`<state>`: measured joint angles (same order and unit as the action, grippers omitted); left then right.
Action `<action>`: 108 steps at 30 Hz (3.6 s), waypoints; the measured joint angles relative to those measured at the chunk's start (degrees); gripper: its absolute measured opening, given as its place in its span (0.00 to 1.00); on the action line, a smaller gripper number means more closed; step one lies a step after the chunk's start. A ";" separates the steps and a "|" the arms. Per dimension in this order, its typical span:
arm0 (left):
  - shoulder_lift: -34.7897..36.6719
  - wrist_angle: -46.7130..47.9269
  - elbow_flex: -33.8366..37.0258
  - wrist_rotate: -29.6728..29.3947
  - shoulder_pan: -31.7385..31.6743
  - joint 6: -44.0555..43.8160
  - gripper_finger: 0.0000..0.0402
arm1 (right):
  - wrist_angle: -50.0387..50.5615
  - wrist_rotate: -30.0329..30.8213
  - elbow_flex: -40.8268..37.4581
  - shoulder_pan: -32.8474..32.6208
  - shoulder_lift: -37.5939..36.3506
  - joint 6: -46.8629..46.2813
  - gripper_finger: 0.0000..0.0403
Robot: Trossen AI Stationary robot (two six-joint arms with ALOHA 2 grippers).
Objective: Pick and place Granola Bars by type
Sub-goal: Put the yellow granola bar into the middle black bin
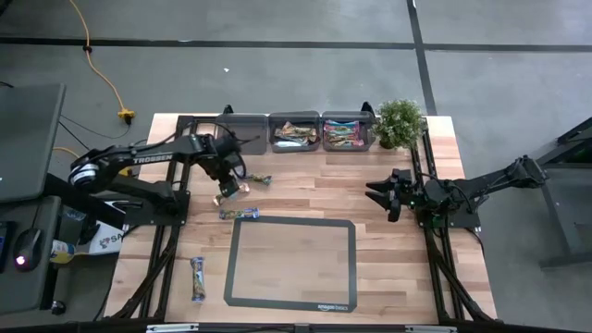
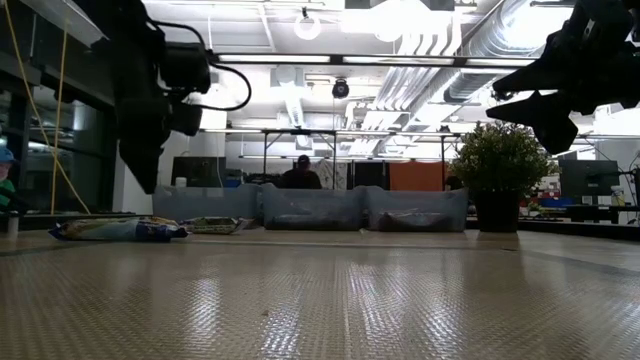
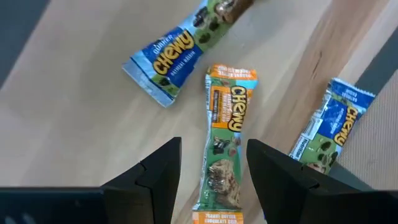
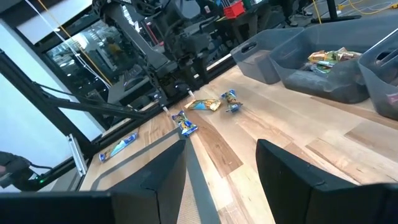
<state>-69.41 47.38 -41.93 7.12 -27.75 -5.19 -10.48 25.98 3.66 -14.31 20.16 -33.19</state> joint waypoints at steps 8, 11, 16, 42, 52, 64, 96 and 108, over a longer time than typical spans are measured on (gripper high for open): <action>-3.61 -0.38 0.00 -0.41 1.45 0.46 0.53 | 0.03 0.00 0.00 0.00 0.02 -0.93 0.44; -5.27 -0.94 0.02 -1.59 2.41 0.46 0.62 | 0.07 0.00 0.00 0.00 0.02 -1.42 0.44; -7.00 -1.01 0.02 -3.02 4.43 0.96 0.74 | 0.10 0.11 0.00 0.00 0.02 -2.33 0.44; -19.44 -3.32 -0.18 -5.58 7.56 -1.40 0.78 | 0.22 0.63 0.00 0.02 0.01 -4.37 0.44; -19.56 -3.52 -0.11 -5.60 7.50 -2.42 0.62 | 0.33 0.90 0.00 0.02 0.02 -4.04 0.44; -19.62 -3.52 -0.07 -4.55 7.90 -4.89 0.49 | 0.33 0.87 0.00 0.02 0.02 -3.87 0.44; -17.27 0.09 -1.30 -1.80 9.50 -7.28 0.26 | 0.79 0.83 0.00 0.02 0.02 -3.87 0.44; -12.56 -1.02 -2.12 4.33 9.48 -6.86 0.24 | 0.83 0.83 0.00 0.00 0.01 -3.87 0.44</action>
<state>-81.97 46.36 -44.05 11.45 -18.27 -12.05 -9.65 26.81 3.66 -14.30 20.17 -37.06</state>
